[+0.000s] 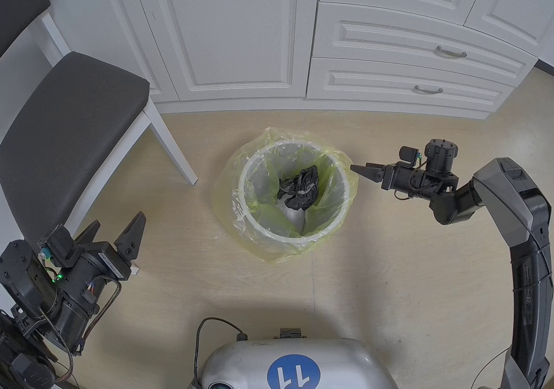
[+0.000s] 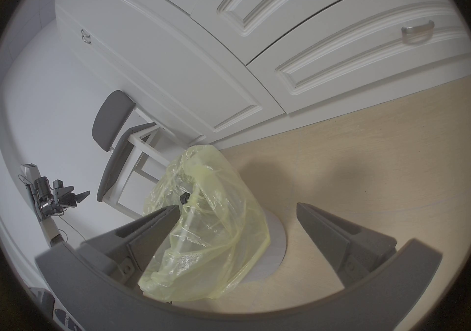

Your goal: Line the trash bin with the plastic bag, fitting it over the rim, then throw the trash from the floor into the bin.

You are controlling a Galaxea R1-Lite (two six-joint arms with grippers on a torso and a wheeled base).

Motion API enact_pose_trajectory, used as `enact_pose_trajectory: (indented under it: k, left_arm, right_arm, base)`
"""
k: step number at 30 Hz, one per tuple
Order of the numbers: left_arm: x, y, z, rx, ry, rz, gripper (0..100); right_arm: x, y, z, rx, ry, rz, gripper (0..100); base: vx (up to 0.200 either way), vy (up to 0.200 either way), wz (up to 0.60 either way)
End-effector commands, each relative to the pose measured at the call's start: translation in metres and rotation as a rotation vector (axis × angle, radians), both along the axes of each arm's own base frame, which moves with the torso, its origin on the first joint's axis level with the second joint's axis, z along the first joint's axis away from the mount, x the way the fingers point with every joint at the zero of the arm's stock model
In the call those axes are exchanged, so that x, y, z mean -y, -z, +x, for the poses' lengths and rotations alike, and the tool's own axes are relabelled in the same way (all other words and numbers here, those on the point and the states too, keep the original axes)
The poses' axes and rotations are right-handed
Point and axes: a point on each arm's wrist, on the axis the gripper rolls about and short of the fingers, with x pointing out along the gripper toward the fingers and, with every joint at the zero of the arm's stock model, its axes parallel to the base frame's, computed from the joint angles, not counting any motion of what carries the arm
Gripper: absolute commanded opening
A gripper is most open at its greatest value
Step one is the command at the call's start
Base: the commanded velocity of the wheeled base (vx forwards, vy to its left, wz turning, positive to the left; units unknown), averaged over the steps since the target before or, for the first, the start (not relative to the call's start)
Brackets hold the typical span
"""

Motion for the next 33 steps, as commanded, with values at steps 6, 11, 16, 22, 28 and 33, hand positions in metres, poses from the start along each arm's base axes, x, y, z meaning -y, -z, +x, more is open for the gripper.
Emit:
enact_pose_trajectory:
  k: [6,11,16,22,28,33]
  left_arm:
    - [-0.001,0.003,-0.003,-0.015,0.001,0.008,100]
    - [-0.001,0.003,-0.003,-0.016,0.003,0.006,100]
    - [-0.001,0.003,-0.003,-0.016,0.004,0.006,100]
    - [0.000,0.004,-0.003,-0.018,0.008,0.007,100]
    - [0.002,0.006,-0.002,-0.027,0.018,0.014,100]
    - [0.006,0.012,0.001,-0.061,0.024,0.033,100]
  right_arm:
    - [-0.001,0.027,0.013,-0.021,-0.001,-0.002,100]
    - [-0.001,0.044,0.021,-0.029,0.003,-0.003,100]
    - [-0.005,0.068,0.029,-0.040,-0.002,-0.003,100]
    - [-0.021,0.101,0.034,-0.049,-0.029,-0.004,100]
    - [-0.030,0.126,0.038,-0.031,-0.043,-0.002,100]
    - [-0.027,0.123,0.039,-0.024,-0.040,0.004,100]
  base:
    - [0.000,0.000,0.00]
    - [0.000,0.000,0.00]
    - [0.000,0.000,0.00]
    - [0.000,0.000,0.00]
    - [0.000,0.000,0.00]
    - [0.000,0.000,0.00]
